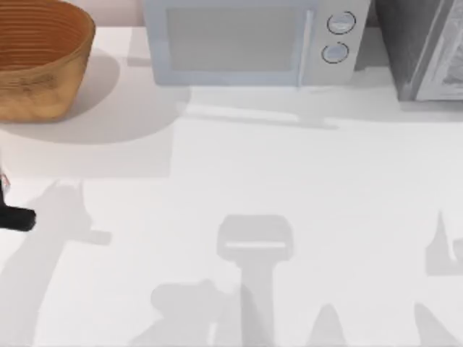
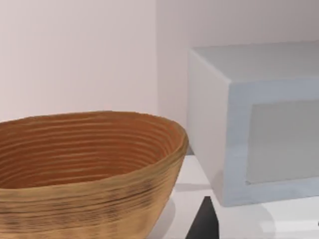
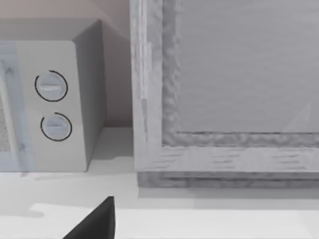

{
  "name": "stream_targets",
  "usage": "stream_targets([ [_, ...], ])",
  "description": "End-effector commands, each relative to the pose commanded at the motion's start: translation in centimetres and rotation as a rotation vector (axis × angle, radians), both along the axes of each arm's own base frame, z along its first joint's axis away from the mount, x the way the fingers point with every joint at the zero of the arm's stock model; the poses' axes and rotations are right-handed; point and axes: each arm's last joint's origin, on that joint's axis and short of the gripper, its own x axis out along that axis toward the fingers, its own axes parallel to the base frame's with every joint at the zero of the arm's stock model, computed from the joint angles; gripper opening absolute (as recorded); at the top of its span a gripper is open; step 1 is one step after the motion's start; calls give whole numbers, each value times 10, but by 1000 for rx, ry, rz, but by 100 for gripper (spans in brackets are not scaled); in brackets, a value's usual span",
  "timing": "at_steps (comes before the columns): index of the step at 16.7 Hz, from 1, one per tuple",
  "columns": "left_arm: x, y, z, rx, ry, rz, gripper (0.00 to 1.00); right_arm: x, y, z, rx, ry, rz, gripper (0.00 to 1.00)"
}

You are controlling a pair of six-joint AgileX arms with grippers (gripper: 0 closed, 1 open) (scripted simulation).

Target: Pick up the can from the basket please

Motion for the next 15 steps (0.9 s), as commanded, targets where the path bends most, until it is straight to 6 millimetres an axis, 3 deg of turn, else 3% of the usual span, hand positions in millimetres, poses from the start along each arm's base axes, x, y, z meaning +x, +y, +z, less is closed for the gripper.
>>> stream_targets([
  [8,55,-13,26,12,-22,-205,0,0,0,0,0,0,0,100],
  [15,104,-27,19,16,-13,-379,0,0,0,0,0,0,0,100],
])
